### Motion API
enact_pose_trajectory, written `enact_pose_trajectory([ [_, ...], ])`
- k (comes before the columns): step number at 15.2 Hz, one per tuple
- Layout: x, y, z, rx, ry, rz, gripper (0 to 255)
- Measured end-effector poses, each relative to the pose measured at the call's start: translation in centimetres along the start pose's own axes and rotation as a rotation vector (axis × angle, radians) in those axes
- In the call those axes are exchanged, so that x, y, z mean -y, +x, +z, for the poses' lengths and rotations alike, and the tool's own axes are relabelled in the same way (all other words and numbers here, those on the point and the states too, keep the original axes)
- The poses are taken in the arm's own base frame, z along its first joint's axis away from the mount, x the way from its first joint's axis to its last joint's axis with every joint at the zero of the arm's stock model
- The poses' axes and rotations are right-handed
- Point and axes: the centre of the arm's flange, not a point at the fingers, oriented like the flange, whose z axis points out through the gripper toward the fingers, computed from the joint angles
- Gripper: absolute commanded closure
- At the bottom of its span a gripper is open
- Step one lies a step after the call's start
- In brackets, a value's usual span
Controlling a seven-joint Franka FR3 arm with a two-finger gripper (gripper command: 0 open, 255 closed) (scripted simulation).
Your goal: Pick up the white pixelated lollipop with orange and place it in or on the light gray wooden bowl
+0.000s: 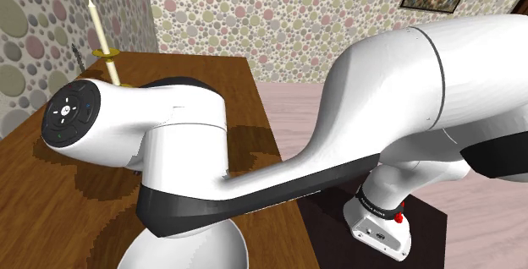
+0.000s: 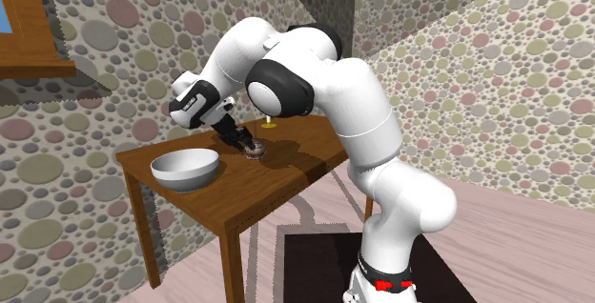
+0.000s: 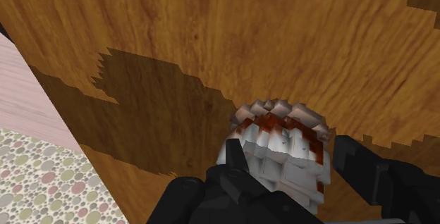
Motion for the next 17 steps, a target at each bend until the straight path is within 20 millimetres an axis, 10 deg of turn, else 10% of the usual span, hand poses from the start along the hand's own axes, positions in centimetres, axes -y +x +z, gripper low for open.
enact_pose_trajectory([
  [10, -1.5, 2.5, -3.7, 0.000, -0.002, 0.001, 255],
  [11, -1.5, 2.5, -3.7, 0.000, -0.001, 0.001, 0],
  [17, -6.3, -0.7, -0.4, -0.376, 0.274, 0.037, 0],
])
